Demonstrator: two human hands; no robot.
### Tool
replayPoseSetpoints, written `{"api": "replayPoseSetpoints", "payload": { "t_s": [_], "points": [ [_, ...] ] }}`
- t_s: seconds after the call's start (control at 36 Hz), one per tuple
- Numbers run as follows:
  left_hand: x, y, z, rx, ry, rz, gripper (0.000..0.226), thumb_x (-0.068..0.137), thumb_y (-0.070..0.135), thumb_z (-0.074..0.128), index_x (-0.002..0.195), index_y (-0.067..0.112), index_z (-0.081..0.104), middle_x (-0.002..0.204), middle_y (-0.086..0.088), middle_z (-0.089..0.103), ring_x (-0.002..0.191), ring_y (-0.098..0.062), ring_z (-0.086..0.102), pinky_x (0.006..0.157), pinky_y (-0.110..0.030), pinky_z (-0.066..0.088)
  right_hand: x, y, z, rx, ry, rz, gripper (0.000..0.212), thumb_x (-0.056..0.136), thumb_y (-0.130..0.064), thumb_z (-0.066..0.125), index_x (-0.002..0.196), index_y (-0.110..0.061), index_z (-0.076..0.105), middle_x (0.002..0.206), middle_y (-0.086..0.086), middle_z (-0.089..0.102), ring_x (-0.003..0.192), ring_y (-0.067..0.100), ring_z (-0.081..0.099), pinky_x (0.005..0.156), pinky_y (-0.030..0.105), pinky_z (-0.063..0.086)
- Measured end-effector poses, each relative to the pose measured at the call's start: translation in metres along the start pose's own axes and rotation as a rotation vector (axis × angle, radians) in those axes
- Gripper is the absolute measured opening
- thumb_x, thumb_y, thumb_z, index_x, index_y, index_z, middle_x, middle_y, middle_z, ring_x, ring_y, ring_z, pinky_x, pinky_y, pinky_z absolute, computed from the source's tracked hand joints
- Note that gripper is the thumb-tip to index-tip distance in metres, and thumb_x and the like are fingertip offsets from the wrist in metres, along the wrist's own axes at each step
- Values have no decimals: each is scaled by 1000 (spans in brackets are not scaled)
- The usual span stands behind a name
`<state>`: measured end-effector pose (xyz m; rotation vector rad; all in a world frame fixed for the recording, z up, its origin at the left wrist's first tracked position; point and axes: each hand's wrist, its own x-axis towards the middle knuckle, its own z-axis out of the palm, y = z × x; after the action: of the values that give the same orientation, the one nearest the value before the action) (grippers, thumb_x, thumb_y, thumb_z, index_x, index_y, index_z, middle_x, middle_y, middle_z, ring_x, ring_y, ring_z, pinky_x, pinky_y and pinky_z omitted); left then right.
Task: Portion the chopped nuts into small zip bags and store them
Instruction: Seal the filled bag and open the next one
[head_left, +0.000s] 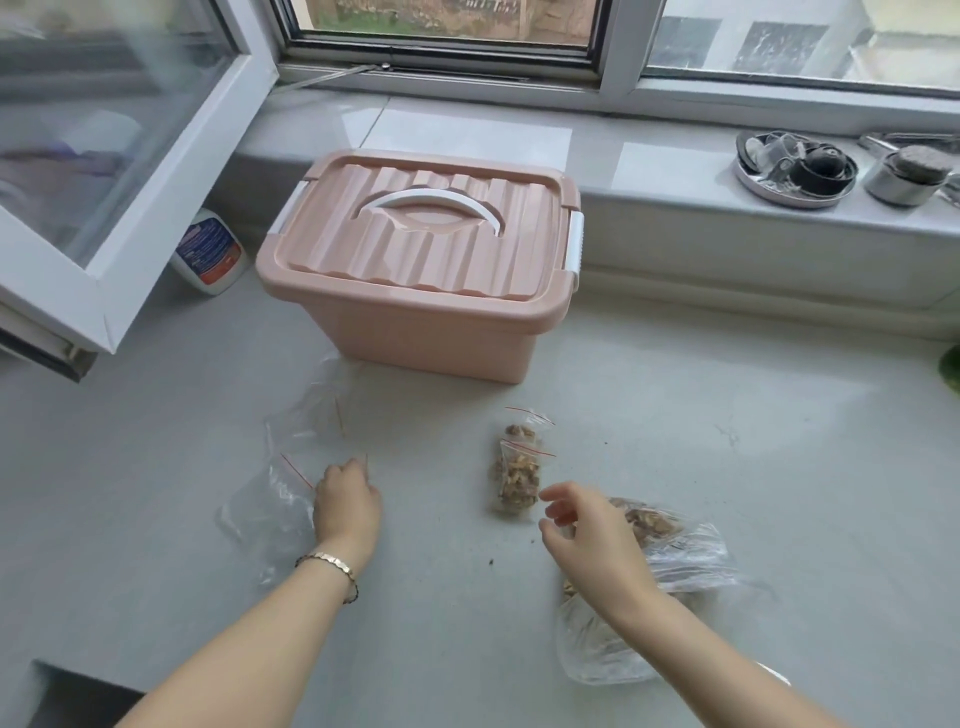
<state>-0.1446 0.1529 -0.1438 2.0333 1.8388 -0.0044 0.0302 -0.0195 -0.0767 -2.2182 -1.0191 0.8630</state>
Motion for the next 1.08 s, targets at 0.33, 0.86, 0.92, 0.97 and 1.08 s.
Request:
{"api": "replayPoseSetpoints", "payload": {
  "t_s": [0.33,0.86,0.92,0.97,1.08],
  "points": [
    [-88,86,-46,-996,-135,86,24,78,-5,66,80,18,60,76,0,61,71,-13,58,72,-33,52,-16,-23,-19,335,68,14,9,86,-21,62,94,-23,65,85,-16,65,79,-7,58,70,6,43],
    [-183,140,-54,-715,19,678,9,77,18,70,78,25,65,84,14,56,82,-2,55,72,-10,43,-81,-8,-76,829,257,141,15,81,-7,66,69,-13,72,57,-6,66,56,3,60,54,12,46],
    [-187,145,-54,-771,-71,701,6,80,15,67,81,20,70,82,13,59,79,-3,59,71,-14,46,-84,-8,-80,848,241,122,16,85,-8,63,74,-11,74,63,-1,70,64,5,64,59,15,49],
    [-191,149,-56,-813,-171,700,11,81,9,68,84,18,72,86,13,60,76,-5,62,70,-17,49,-87,-8,-85,874,209,98,19,88,-11,58,81,-10,75,76,6,73,78,16,69,69,25,54],
    [-197,153,-59,-830,-199,679,12,76,26,68,85,22,73,87,14,61,76,-7,64,71,-25,53,-93,-8,-93,884,177,58,22,90,-18,55,83,-12,75,84,7,74,85,23,70,76,30,55]
  ]
}}
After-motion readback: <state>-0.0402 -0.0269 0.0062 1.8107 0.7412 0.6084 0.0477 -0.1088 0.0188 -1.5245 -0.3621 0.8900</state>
